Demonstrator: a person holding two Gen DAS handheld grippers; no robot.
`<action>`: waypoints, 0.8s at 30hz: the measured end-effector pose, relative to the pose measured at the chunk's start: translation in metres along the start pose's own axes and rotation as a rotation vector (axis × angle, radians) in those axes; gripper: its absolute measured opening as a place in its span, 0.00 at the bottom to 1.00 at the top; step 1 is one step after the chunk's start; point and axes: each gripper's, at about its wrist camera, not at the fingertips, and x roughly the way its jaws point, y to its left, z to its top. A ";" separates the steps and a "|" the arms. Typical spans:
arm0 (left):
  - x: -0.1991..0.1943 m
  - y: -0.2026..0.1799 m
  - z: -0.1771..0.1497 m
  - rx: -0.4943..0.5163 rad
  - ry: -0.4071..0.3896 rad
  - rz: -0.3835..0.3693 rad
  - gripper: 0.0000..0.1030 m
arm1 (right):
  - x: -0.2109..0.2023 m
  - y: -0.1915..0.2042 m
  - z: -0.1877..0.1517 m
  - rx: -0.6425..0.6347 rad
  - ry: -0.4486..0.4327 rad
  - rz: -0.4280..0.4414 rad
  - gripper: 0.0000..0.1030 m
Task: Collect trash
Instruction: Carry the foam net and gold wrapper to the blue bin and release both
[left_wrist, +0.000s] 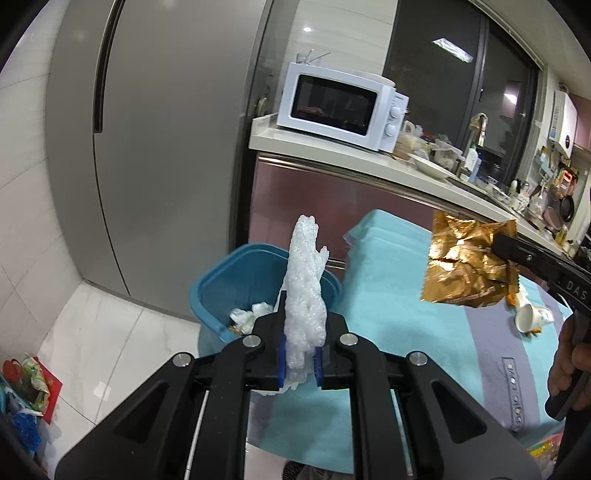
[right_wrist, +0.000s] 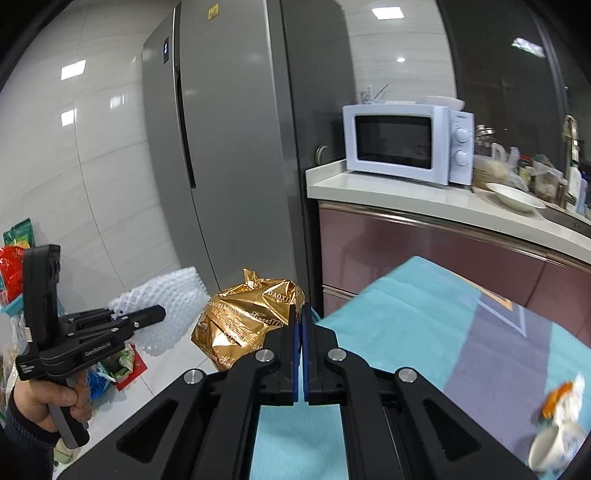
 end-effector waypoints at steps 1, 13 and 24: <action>0.005 0.003 0.004 -0.002 0.002 0.003 0.10 | 0.010 0.001 0.004 -0.011 0.010 -0.001 0.00; 0.069 0.011 0.034 -0.014 0.055 0.006 0.10 | 0.110 -0.004 0.030 -0.055 0.127 -0.007 0.00; 0.158 0.036 0.024 -0.103 0.173 0.050 0.10 | 0.204 -0.001 0.028 -0.118 0.290 -0.042 0.01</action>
